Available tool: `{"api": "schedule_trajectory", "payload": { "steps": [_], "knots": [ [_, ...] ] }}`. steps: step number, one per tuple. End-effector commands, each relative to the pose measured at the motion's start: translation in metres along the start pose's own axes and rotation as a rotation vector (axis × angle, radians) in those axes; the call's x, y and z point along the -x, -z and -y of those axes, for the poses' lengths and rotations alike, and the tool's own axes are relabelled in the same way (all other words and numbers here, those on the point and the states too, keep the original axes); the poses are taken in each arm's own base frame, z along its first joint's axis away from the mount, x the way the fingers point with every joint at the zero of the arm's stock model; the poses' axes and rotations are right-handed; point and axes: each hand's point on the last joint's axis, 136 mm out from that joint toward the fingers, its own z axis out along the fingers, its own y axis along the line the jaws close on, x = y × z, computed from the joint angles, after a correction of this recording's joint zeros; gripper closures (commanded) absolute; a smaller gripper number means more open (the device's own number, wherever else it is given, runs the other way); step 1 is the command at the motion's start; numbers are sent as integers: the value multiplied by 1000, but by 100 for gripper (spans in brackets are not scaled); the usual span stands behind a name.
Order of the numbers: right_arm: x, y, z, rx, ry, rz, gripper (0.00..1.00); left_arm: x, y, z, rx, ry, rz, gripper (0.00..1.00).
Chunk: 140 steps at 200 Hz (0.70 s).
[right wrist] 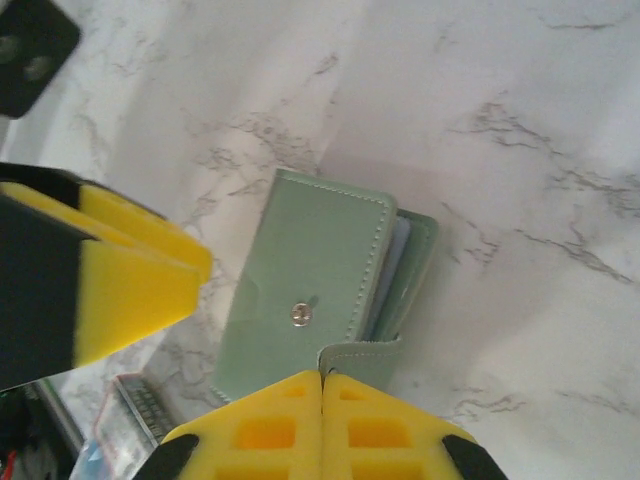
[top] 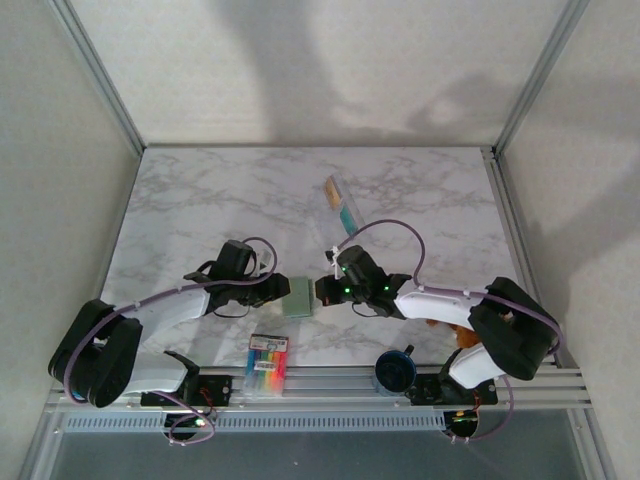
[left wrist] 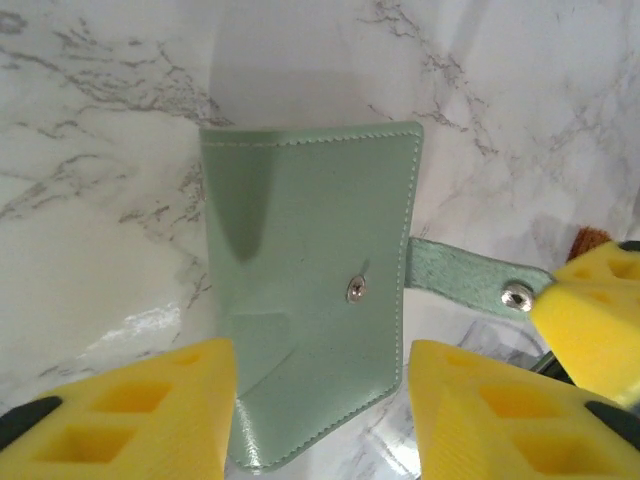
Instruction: Put the credit cards into the card holder
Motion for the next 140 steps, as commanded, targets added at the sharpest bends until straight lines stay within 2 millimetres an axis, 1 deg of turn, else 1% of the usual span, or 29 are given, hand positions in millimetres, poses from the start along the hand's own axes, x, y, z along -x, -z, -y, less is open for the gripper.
{"api": "schedule_trajectory", "payload": {
  "steps": [1, 10, 22, 44, 60, 69, 82, 112, 140],
  "knots": [
    [22, 13, -31, 106, 56, 46, 100, 3, -1, -2, 4, -17, 5, 43],
    [24, 15, -42, 136, 86, 21, 100, 3, -1, -2, 2, -14, 8, 40],
    [27, 19, -53, 158, 110, -3, 100, 5, -2, 0, -9, -7, 10, 38],
    [28, 23, -65, 204, 124, -18, 100, 6, -3, 1, -6, -23, 1, 34],
    [26, 21, -72, 238, 128, -48, 100, 9, -4, -1, 2, -23, 17, 27],
    [24, 20, -73, 244, 119, -65, 100, 10, -7, 2, -12, -20, 13, 25],
    [22, 18, -74, 253, 106, -73, 100, 11, -9, 6, -29, -27, 3, 24],
    [19, 18, -68, 241, 90, -88, 100, 18, -9, -1, 9, -26, 37, 24],
    [16, 18, -44, 135, 94, -89, 100, 20, -9, -3, 14, -22, 35, 25]
  ]
}}
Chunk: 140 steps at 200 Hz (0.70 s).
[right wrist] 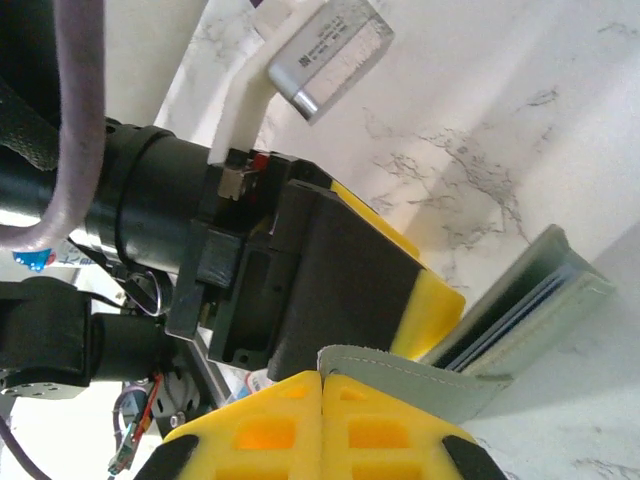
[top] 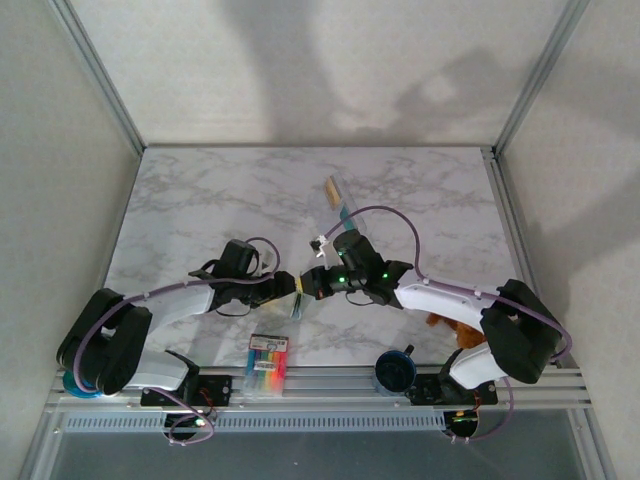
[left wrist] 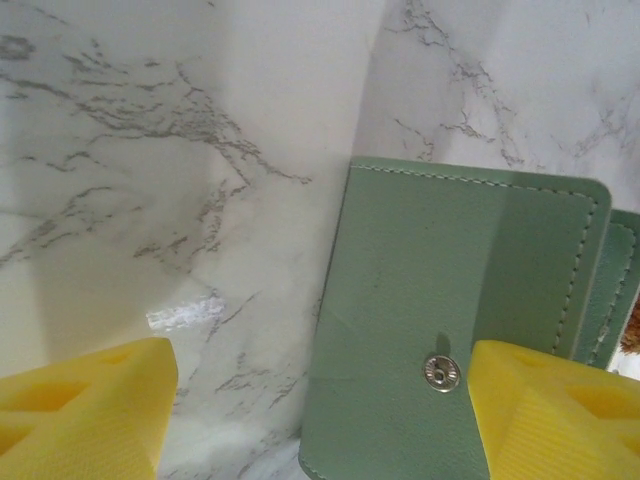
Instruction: Put the credit cards into the card holder
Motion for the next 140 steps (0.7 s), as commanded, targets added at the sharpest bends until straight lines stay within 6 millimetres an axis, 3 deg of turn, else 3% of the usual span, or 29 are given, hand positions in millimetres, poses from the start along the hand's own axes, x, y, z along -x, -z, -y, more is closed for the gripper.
{"api": "schedule_trajectory", "payload": {
  "steps": [1, 32, 87, 140],
  "knots": [
    [-2, 4, 17, -74, -2, -16, 100, 17, 2, 5, -4, -24, 48, 25],
    [-1, 12, 25, -92, -26, -16, 100, 28, 10, 3, -1, 3, 88, 25],
    [8, 4, 2, 39, -27, -13, 100, 30, 20, 28, -104, -29, 72, 23],
    [18, -2, -5, 69, -16, -5, 100, 26, 15, 14, -55, -18, 53, 23]
  ]
}}
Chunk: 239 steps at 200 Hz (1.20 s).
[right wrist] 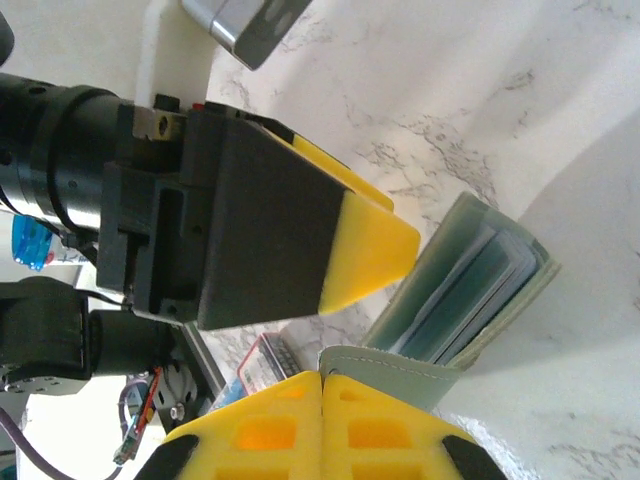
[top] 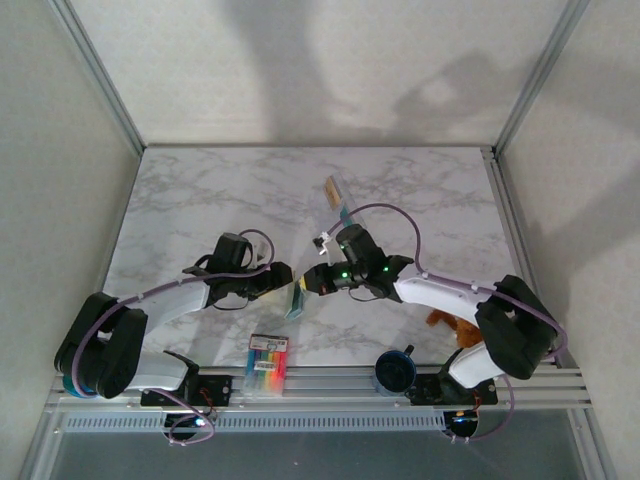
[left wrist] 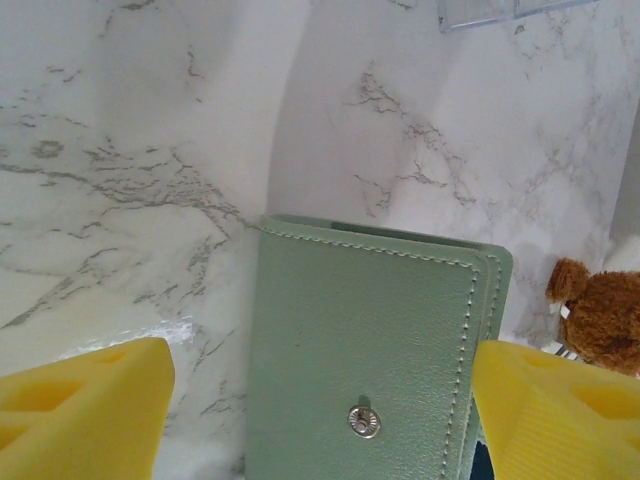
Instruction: Put the credit cards into the card holder
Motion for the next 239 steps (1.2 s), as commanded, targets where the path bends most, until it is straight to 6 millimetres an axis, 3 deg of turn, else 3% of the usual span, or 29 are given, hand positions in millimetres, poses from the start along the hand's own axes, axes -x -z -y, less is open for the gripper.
{"api": "schedule_trajectory", "payload": {
  "steps": [1, 110, 141, 173, 239],
  "knots": [
    [12, -1, -13, 53, 20, 25, 100, 5, 2, 4, -8, -26, 0, 23],
    [21, -7, -18, 75, 8, 32, 100, 3, 3, -10, -7, -9, -4, 28],
    [25, -3, -15, 44, 7, 59, 100, 0, 4, 16, -201, 21, -46, 26],
    [23, 0, -11, 23, -2, 54, 100, -2, 3, 18, -214, 17, -60, 25],
    [25, 2, -21, 90, 6, 86, 100, -9, -11, -5, -138, 57, -105, 27]
  ]
}}
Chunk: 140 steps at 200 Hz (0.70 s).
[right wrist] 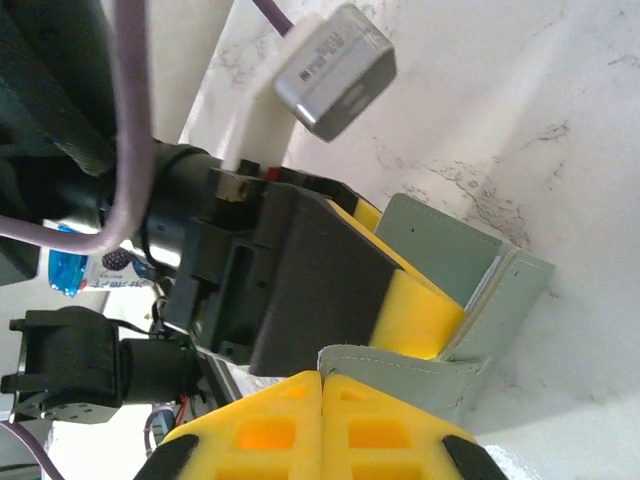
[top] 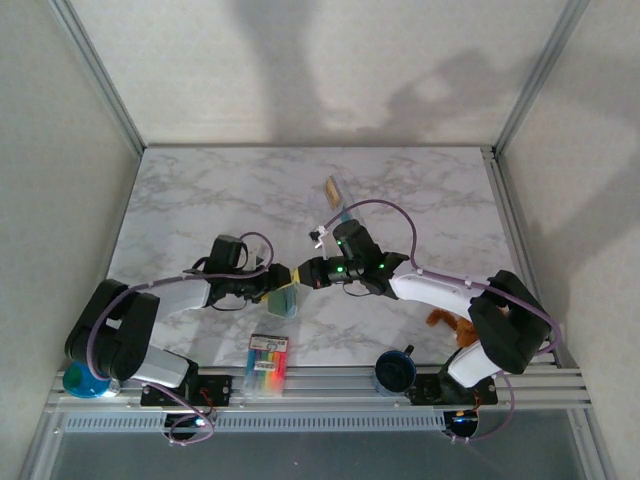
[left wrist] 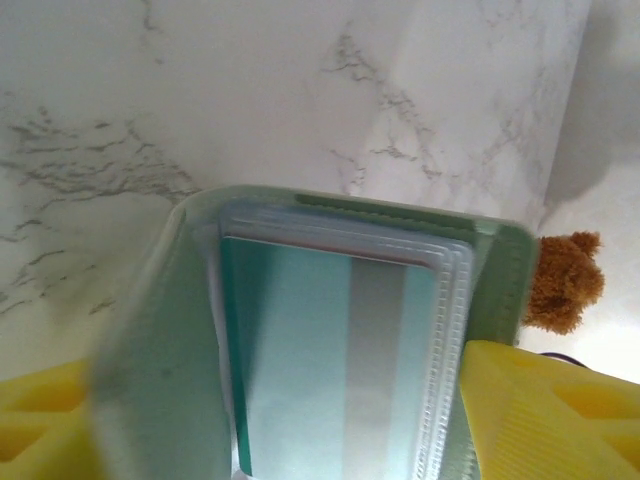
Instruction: Put the credit cards into the card holder
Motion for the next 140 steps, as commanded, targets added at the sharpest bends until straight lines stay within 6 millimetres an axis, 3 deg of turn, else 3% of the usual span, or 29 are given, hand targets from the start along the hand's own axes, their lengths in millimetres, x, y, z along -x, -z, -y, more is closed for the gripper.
{"api": "schedule_trajectory", "payload": {
  "steps": [1, 26, 51, 71, 110, 140],
  "knots": [
    [8, 7, -11, 45, 21, 42, 100, -1, -1, -2, -2, 3, -15, 27],
    [7, 6, -8, 20, 27, 19, 100, -1, 0, -3, 3, 1, -5, 31],
    [4, 5, -3, 5, 23, 16, 100, -1, 1, -4, 11, -1, -6, 40],
    [2, 6, 5, -30, 14, 8, 100, 0, 3, -8, 32, -3, 10, 41],
    [-12, 18, 49, -232, -13, 2, 100, 2, 5, -4, 29, -6, 16, 39],
    [-29, 29, 84, -371, -48, -27, 100, 5, 9, -1, 28, -5, 35, 31]
  ]
}}
